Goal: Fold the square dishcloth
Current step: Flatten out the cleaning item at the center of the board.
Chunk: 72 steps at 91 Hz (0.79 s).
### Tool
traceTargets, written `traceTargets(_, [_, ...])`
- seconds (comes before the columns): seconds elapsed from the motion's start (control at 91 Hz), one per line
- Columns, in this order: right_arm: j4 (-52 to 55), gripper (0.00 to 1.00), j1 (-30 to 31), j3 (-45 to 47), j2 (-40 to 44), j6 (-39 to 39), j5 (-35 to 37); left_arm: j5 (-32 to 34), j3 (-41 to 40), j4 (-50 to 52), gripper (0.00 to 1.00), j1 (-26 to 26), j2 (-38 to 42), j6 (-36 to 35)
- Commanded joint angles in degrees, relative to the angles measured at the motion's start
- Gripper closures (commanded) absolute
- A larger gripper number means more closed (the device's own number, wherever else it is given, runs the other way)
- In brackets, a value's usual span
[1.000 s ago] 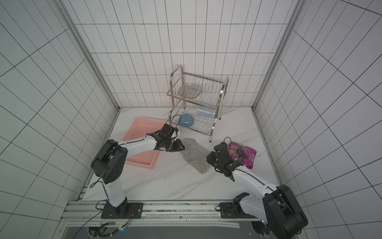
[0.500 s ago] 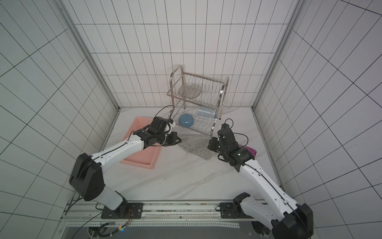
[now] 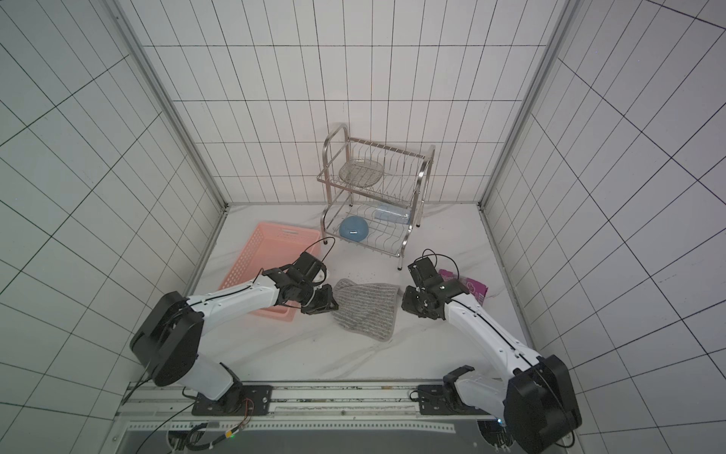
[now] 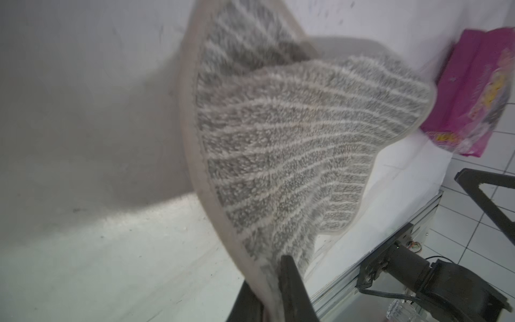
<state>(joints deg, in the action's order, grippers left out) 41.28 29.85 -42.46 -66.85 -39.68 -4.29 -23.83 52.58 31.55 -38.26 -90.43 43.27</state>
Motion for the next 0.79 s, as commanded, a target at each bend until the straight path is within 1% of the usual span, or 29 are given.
traceTargets(0.0, [2.71, 0.74, -0.50, 2.59, 1.03, -0.91, -1.98, 0.93, -1.27, -0.38, 0.78, -1.05, 0.12, 2.57])
traceTargets(0.077, [2.15, 0.65, -0.50, 3.69, 2.27, -0.67, -2.88, 2.20, -1.70, 0.49, 0.64, -1.35, 0.32, 2.74])
traceTargets(0.088, [1.97, 0.64, -0.50, 3.74, 2.48, -0.62, -3.07, 2.29, -1.74, 0.69, 0.60, -1.36, 0.33, 2.77])
traceTargets(0.11, [1.57, 0.64, -0.43, 3.84, 2.79, -0.59, -3.61, 2.59, -1.77, 0.92, 0.56, -1.37, 0.34, 2.78])
traceTargets(0.154, [1.05, 0.63, -0.44, 4.06, 3.29, -0.39, -5.22, 3.23, -1.78, 1.25, 0.52, -1.54, 0.55, 2.79])
traceTargets(0.253, [-3.44, 0.60, -0.07, 5.29, 4.41, -1.10, -8.48, 5.63, -1.57, 2.34, 0.48, -1.67, 1.71, 2.88])
traceTargets(0.396, [-5.25, 0.59, 1.84, 7.86, 4.11, -2.89, -9.15, 8.88, -1.51, 3.49, 0.47, -1.66, 4.39, 2.88])
traceTargets(0.506, [-4.21, 0.59, 4.25, 9.60, 4.08, -4.89, -8.30, 9.47, -1.81, 4.79, 0.47, -1.98, 5.91, 3.02])
traceTargets(0.561, [-4.39, 0.57, 5.87, 10.89, 4.91, -6.02, -7.99, 10.30, -2.22, 5.53, 0.47, -2.69, 6.99, 3.49])
traceTargets(0.715, [-4.75, 0.50, 10.35, 11.67, 5.88, -8.11, -5.62, 11.52, -4.96, 5.73, 0.37, -5.37, 9.48, 5.58])
traceTargets(0.781, [-5.01, 0.47, 11.77, 11.21, 5.21, -8.93, -4.14, 11.72, -6.66, 4.90, 0.36, -6.42, 9.56, 6.00])
